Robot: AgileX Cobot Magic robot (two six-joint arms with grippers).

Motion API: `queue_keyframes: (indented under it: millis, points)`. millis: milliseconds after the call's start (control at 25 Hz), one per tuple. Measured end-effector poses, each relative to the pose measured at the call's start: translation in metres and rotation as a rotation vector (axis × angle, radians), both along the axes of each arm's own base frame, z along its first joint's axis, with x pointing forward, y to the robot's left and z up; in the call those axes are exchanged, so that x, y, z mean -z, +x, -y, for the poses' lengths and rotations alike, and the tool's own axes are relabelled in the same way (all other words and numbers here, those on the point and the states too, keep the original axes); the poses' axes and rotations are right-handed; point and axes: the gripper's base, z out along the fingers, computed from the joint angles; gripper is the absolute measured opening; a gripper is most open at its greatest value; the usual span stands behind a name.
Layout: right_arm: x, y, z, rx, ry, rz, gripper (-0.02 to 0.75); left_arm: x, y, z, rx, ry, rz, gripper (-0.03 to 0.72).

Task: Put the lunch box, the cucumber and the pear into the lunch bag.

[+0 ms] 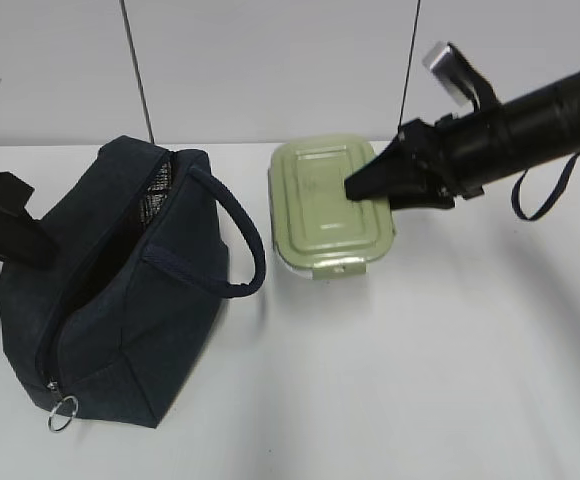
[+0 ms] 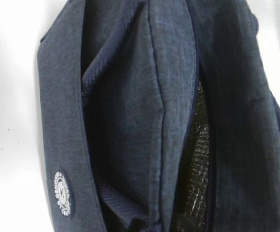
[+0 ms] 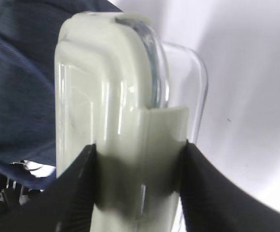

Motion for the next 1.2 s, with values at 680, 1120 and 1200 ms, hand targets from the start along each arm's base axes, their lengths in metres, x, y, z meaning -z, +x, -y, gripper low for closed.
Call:
queue_keyframes:
  millis: [680, 1120, 1200]
  points:
    - [-0.066, 0.003, -0.167, -0.177, 0.098, 0.215, 0.354, 0.000, 0.000, 0.000, 0.000, 0.000, -0.001, 0.006]
    - [-0.028, 0.007, -0.150, -0.217, -0.258, 0.160, 0.354, 0.000, 0.000, 0.000, -0.001, 0.000, 0.000, 0.006]
    - [-0.025, 0.007, -0.148, -0.216, -0.300, 0.139, 0.354, 0.000, 0.000, 0.000, -0.001, -0.001, 0.000, 0.006]
